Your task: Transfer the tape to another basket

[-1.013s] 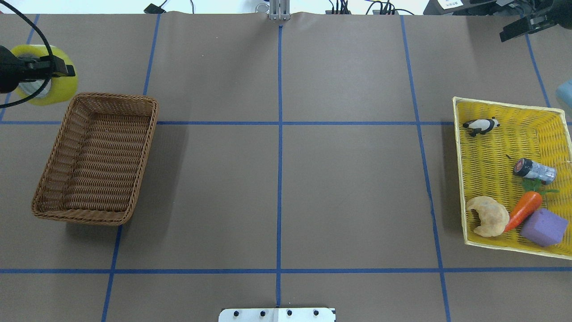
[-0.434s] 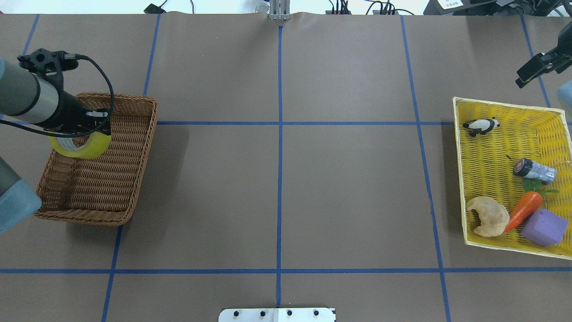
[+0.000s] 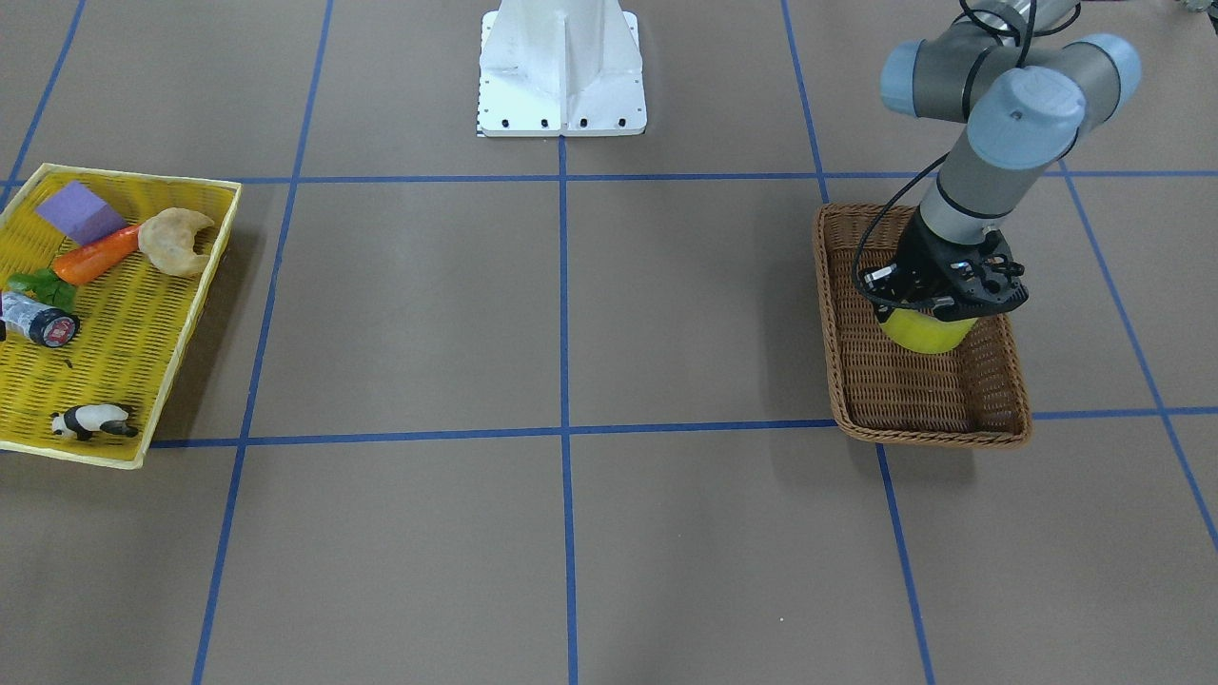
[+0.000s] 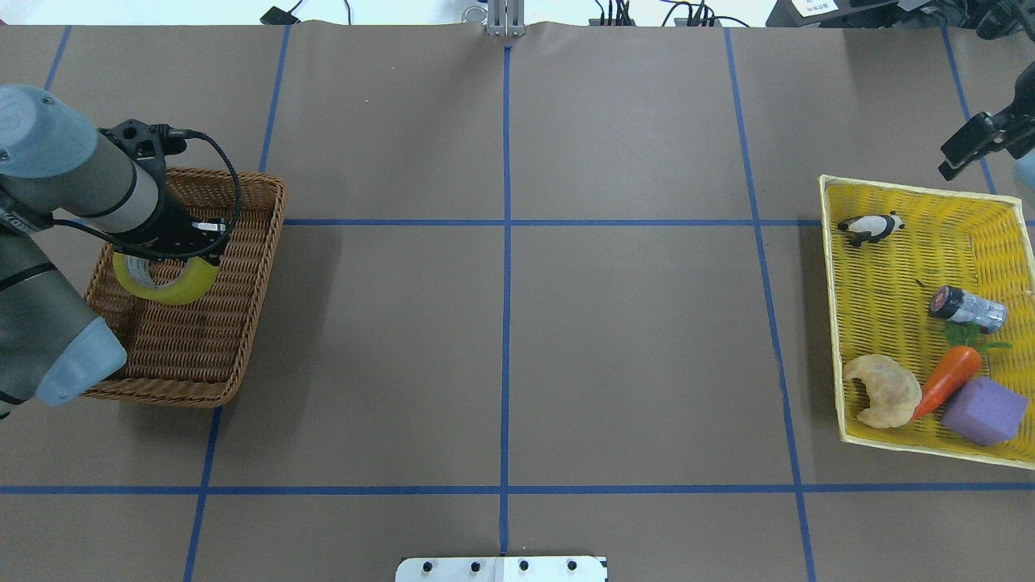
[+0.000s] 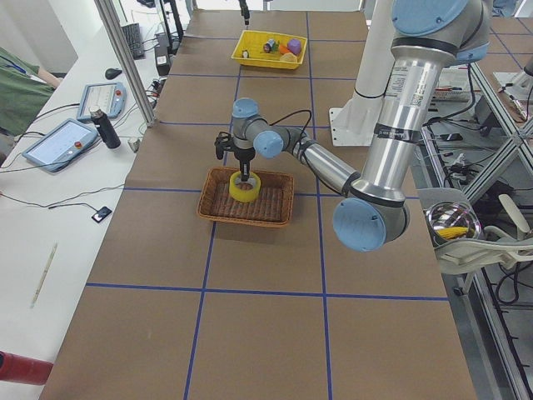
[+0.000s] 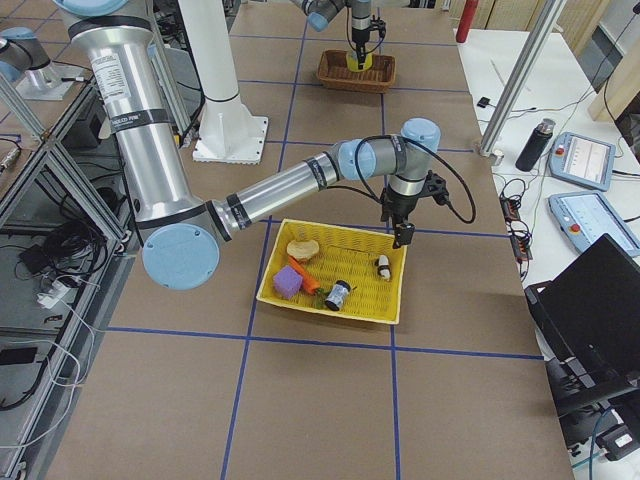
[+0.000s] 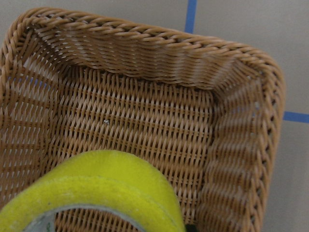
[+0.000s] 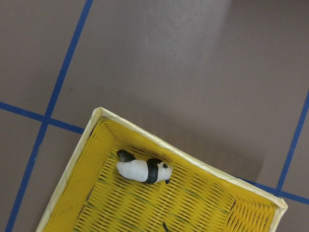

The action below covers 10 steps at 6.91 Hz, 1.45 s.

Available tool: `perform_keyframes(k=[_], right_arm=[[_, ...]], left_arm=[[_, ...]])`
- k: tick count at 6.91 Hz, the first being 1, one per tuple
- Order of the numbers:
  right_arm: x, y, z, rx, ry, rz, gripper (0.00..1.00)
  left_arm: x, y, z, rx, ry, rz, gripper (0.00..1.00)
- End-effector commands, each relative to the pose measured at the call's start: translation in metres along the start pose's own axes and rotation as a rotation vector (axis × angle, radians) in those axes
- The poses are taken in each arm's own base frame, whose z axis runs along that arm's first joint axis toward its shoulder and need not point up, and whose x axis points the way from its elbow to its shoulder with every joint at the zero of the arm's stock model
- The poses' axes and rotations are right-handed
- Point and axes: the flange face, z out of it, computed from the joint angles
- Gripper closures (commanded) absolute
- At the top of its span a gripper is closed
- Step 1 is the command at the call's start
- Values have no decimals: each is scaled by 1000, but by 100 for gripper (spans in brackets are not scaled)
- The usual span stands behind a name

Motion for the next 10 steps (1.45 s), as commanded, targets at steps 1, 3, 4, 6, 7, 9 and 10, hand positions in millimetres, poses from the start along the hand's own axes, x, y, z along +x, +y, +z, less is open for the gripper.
perform_keyframes(k=[1, 3, 4, 6, 7, 9, 10], right_arm=[[0, 6, -9, -16, -47, 35, 0], [7, 6, -16, -1, -34, 53, 0], [10, 7, -15, -1, -29, 58, 0], [12, 7, -18, 6, -26, 58, 0], [17, 8, -18, 6, -17, 64, 0], [74, 41, -17, 29, 5, 126, 0], [92, 57, -8, 26, 4, 151, 0]], left_arm=[[-10, -4, 24, -38, -38, -5, 98], [-13, -1, 26, -51, -31, -2, 1], [-16, 0, 25, -51, -34, -4, 1], [-44, -6, -16, -9, -27, 7, 1], [-74, -16, -52, -1, -67, 84, 1], [-179, -60, -114, -12, -119, 228, 1], [-250, -75, -118, -55, -49, 235, 1]])
